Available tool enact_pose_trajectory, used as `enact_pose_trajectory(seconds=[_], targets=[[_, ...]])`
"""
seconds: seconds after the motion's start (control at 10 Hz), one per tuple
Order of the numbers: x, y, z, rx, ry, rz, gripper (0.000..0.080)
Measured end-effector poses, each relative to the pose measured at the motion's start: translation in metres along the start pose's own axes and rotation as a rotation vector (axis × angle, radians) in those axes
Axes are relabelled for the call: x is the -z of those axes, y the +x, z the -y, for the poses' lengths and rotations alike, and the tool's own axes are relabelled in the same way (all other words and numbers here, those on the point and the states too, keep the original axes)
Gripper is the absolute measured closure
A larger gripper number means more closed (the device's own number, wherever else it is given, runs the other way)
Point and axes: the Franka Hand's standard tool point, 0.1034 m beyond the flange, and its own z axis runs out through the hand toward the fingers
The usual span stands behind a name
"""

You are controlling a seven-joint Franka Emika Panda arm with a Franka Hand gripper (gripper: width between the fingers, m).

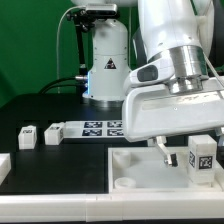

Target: Assemble one leg

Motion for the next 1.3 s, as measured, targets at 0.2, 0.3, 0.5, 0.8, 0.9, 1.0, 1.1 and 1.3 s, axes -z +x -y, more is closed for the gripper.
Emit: enact_pose_trajectory(seconds=[0.2,0.3,0.5,0.8,0.9,1.0,1.1,1.3], targets=[[0.006,0.008,0.001,-0.040,0.036,0.196,0.0151],[0.007,0.007,0.002,-0.074,0.046,0.278,0.0151],[0.013,0.012,0.002,-0.097,0.071,0.460,0.0151],[0.011,0.018,-0.001,-0.107,0.062,0.427,0.0151],[0.011,0.019,0.000,-0.104,0.063,0.424,0.0151],[0.010,0.020,0.000,-0.094,0.065,0.423,0.0238],[0.010,0.020,0.000,-0.094,0.065,0.423,0.0238],[0.010,0.020,0.000,-0.094,0.065,0.424,0.0503]])
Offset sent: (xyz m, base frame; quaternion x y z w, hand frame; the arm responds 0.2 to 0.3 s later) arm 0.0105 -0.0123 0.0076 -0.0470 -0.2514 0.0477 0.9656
